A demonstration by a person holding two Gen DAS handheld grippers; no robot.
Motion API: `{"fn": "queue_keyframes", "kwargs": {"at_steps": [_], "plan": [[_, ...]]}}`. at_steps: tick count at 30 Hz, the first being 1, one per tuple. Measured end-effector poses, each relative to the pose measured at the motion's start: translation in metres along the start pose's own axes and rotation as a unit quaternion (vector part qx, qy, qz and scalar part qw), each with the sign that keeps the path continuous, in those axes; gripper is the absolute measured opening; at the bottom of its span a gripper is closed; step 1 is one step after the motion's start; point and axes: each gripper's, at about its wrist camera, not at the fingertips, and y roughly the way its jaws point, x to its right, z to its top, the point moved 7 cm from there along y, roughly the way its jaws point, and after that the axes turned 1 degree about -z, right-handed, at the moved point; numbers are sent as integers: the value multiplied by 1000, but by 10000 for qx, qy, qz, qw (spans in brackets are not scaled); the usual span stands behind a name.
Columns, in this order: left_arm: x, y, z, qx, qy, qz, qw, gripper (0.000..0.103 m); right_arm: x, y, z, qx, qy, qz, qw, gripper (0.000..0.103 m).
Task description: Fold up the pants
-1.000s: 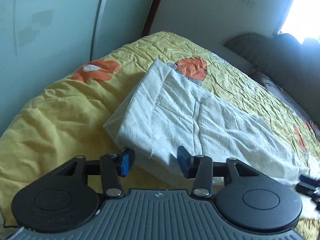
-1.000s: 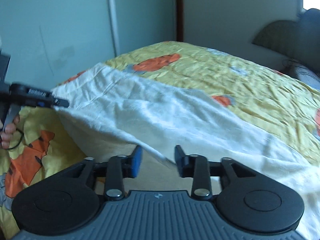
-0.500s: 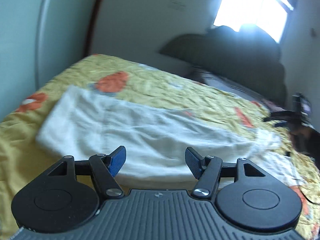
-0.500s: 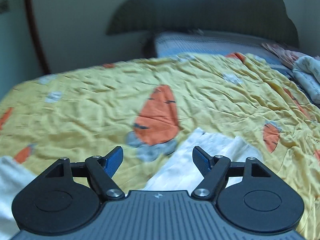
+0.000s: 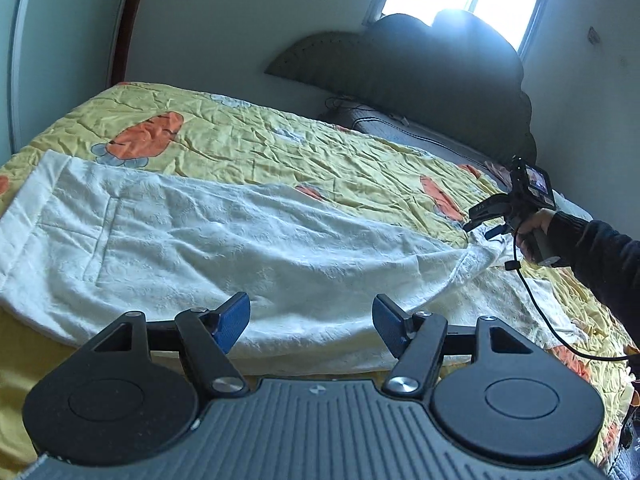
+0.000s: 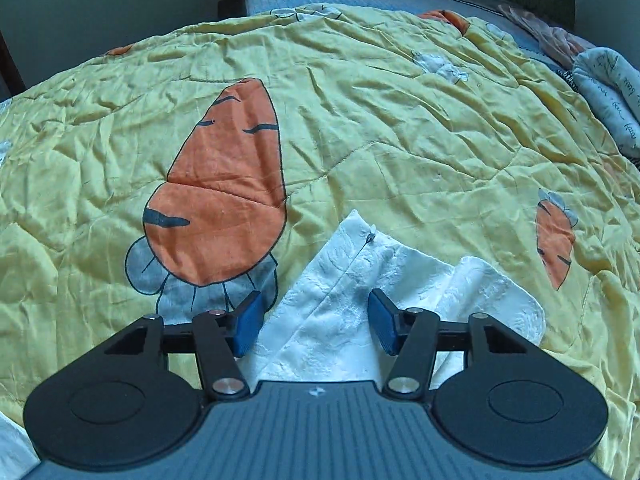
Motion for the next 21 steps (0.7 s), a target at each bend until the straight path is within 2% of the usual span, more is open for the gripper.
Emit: {"fn": "queue_keyframes", "kwargs": {"at_steps": [1, 2, 3, 6, 7, 10, 12, 14, 17, 21], "plan": [[2, 1, 1, -5, 14, -28, 10000, 70, 0, 0, 1, 19, 32, 57, 10000, 56], [5, 2, 1, -11, 10, -69, 10000, 71, 0, -1, 0, 51, 18, 96, 9999, 50], [8, 3, 2, -16, -11, -134, 9999, 71, 2, -2, 1, 94, 3, 88, 9999, 37], [18, 5, 5, 13, -181, -416, 9990, 72, 17, -12, -2, 247, 374, 408, 9982, 13], [22, 7, 7, 12, -259, -528, 9983, 73, 22, -17, -4, 331, 516, 481, 9970, 10], [40, 13, 13, 2, -436, -917, 9948, 74, 37, -49, -11, 899, 852, 900, 9882, 8], [52, 20, 14, -54, -665, -1245, 9900, 78, 49, -80, -20, 1272, 1016, 1190, 9795, 7], [62, 29, 11, -183, -1116, -1610, 9805, 84, 65, -110, -32, 1561, 1217, 1450, 9694, 7], [76, 48, 0, -585, -1858, -1902, 9622, 84, 94, -147, -50, 1877, 1494, 1770, 9545, 7], [87, 71, -17, -1010, -2596, -1893, 9416, 84, 130, -178, -78, 2079, 1906, 2144, 9351, 8]]}}
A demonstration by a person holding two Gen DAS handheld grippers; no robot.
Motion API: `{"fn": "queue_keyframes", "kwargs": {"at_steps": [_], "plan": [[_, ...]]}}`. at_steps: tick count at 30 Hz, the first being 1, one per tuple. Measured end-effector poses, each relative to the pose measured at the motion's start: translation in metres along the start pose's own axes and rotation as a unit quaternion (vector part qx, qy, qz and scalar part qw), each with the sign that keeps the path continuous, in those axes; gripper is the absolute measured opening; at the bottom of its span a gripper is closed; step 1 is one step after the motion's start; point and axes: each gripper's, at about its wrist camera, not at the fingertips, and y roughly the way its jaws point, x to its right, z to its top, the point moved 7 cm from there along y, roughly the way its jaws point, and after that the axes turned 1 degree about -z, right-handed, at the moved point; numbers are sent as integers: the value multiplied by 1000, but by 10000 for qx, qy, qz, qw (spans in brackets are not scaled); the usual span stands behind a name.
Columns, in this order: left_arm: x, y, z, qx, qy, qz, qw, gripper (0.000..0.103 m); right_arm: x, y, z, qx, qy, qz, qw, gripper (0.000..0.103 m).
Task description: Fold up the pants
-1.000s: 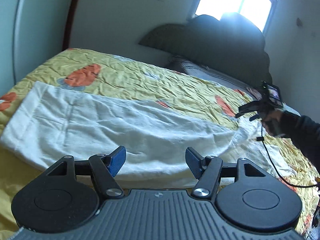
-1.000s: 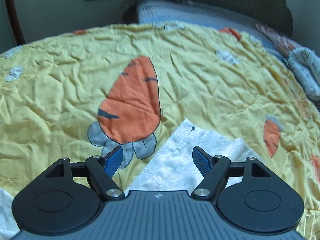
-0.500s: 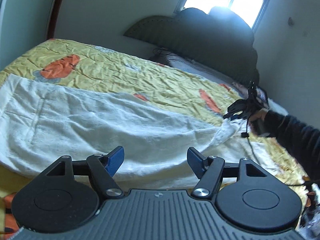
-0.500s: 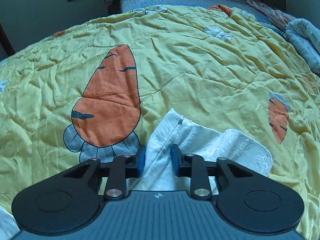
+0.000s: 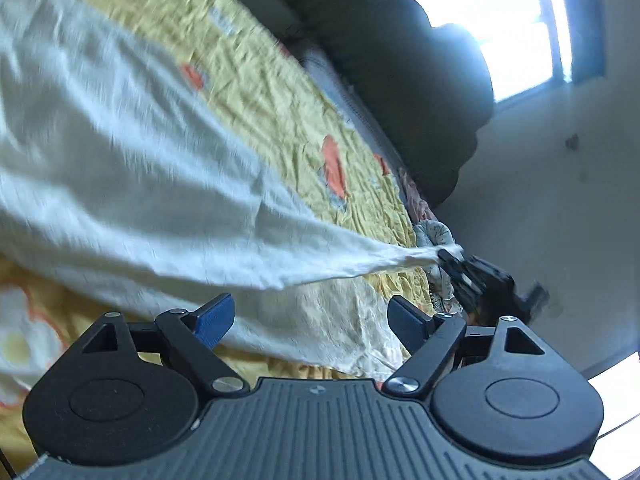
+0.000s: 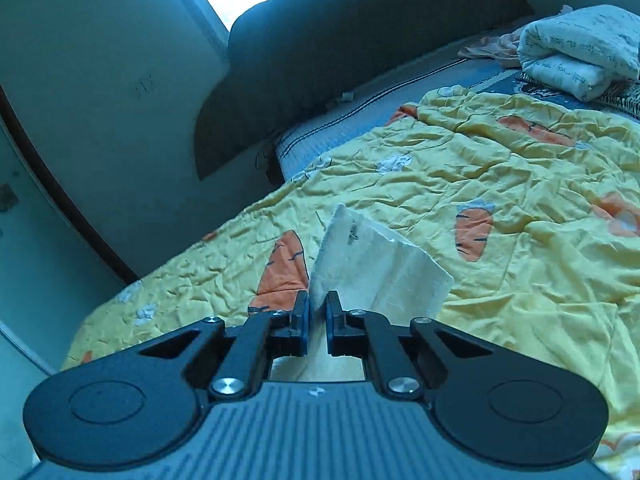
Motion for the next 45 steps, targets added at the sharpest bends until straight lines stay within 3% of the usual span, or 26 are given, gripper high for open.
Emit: {"fn": "queue_keyframes", "kwargs": {"at_steps": [5, 9, 10, 11, 13, 17, 31, 35, 38, 40, 43, 44, 45], "plan": [[-18, 19, 8, 215, -502, 537, 9971, 84, 40, -28, -20, 38, 471, 121, 9988, 8], [-41, 20, 14, 414, -1008, 1022, 9888, 80, 82, -40, -41, 103, 1021, 104, 9947, 8], [-46, 20, 15, 477, -1037, 1173, 9865, 75, 91, -42, -46, 103, 1142, 86, 9934, 8], [-51, 21, 17, 511, -1061, 1345, 9839, 65, 100, -42, -51, 83, 1219, 49, 9925, 8], [-56, 23, 16, 520, -1082, 1548, 9806, 58, 111, -43, -59, 18, 1285, 34, 9917, 8], [-53, 23, 16, 581, -1011, 1639, 9796, 60, 123, -48, -66, -69, 1771, 366, 9835, 8], [-55, 18, 7, 602, -1152, 1639, 9779, 71, 137, -17, -87, -797, 2239, 403, 9705, 14], [-55, 14, 9, 586, -1171, 1630, 9779, 75, 133, -7, -92, -956, 2157, 267, 9714, 33], [-58, 10, 10, 624, -1243, 1612, 9771, 76, 132, -7, -90, -784, 2194, 403, 9716, 43], [-60, 9, 12, 632, -1319, 1605, 9761, 76, 131, -5, -86, -613, 2147, 381, 9740, 43], [-58, 6, 13, 620, -1324, 1597, 9763, 76, 129, 8, -86, -687, 2093, 278, 9750, 41], [-58, 5, 13, 616, -1311, 1595, 9765, 77, 124, 10, -86, -683, 1988, 270, 9773, 30], [-57, 3, 12, 622, -1324, 1590, 9764, 77, 121, 10, -85, -723, 1929, 288, 9781, 11]]}}
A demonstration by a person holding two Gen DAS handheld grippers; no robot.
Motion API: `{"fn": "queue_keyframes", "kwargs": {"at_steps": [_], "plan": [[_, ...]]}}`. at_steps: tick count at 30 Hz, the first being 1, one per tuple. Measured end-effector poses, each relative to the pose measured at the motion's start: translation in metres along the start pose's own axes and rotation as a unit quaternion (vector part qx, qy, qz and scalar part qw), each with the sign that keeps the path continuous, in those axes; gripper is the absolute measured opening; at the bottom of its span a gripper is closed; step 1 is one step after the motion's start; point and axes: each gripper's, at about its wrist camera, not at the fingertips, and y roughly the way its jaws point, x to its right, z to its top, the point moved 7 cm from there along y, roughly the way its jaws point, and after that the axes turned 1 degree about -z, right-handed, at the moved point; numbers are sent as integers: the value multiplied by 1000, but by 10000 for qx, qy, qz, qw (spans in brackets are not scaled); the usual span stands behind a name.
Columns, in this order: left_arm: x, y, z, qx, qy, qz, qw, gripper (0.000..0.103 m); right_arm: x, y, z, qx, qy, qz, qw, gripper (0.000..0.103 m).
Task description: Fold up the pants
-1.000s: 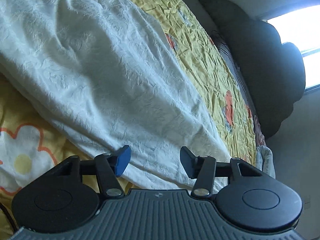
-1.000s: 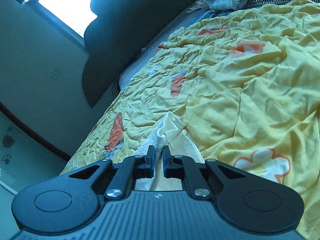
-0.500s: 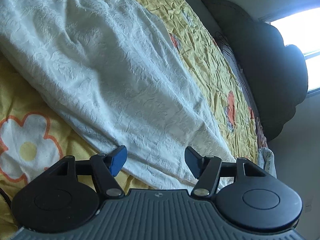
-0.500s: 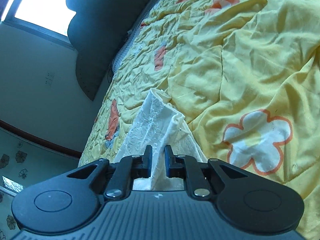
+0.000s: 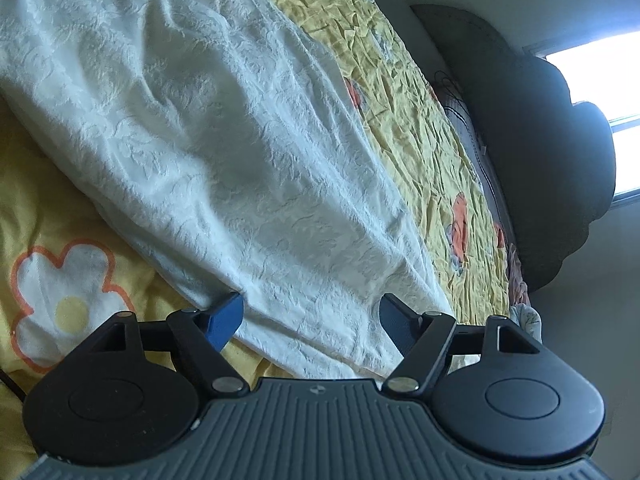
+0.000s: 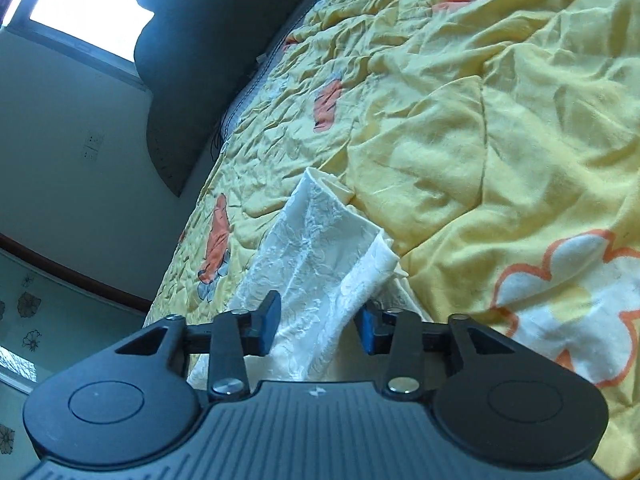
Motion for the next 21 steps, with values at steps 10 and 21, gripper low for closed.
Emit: {"fn": "queue_keyframes", "kwargs": {"at_steps": [10, 21], "plan": [[-6, -2, 2, -19, -272, 34, 9996, 79, -65, -58, 28, 575, 38, 1268, 9902, 6], [-22, -2, 17, 394, 187, 434, 9981, 3, -37, -57, 14, 499, 193, 956, 9940, 6]]}}
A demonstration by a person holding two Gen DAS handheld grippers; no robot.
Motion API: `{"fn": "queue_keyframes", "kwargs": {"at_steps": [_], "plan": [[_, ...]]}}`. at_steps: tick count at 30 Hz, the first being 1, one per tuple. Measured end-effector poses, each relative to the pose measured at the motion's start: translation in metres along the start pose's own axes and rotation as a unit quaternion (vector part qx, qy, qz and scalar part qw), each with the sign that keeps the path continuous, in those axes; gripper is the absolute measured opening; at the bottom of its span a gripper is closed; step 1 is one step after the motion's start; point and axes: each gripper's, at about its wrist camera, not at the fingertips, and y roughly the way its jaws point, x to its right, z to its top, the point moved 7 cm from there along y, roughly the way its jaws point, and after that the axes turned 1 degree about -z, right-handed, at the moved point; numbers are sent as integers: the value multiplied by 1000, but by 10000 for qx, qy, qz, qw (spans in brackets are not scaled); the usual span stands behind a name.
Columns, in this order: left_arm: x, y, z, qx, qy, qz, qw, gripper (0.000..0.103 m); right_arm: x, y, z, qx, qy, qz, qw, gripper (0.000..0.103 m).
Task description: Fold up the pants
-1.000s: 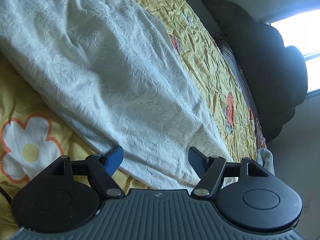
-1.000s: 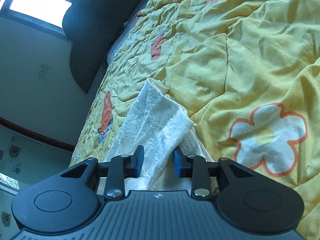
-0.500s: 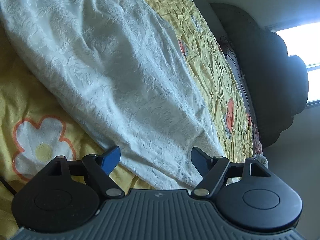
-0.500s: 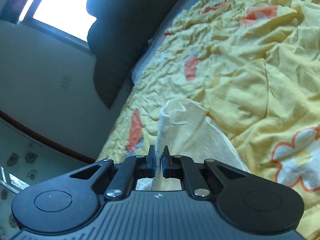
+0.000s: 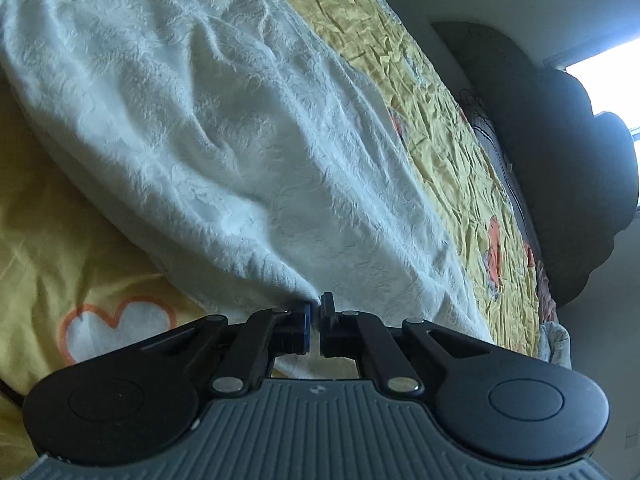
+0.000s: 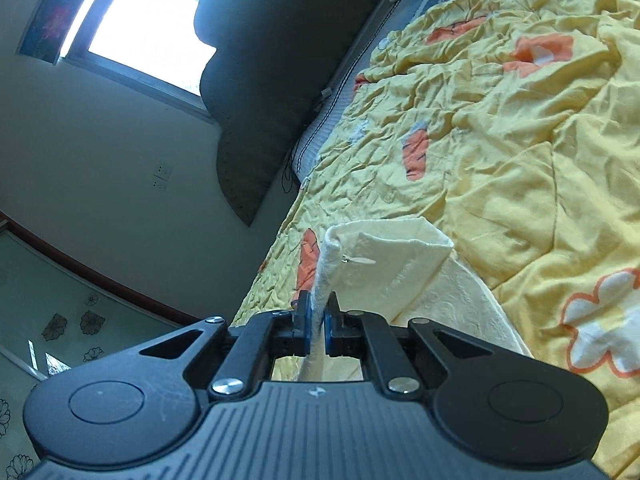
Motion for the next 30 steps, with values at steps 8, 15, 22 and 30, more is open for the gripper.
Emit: {"fn": "queue_keyframes", "kwargs": {"at_steps": [8, 15, 22, 30], "plan": [[5, -19, -3, 157, 1312, 135, 9911, 3, 73, -17, -45, -410, 413, -749, 9955, 6], [-5, -17, -9, -283, 1438, -30, 9892, 21, 82, -32, -48, -345, 714, -761, 9939, 7], [-40, -74, 10, 378, 1356, 308, 9896, 69, 88, -72, -51, -72, 562, -1133, 9919, 57], [-83, -78, 44, 790, -21, 516, 9955, 68, 61, -22, -52, -288, 305, -1016, 9939, 70]]}}
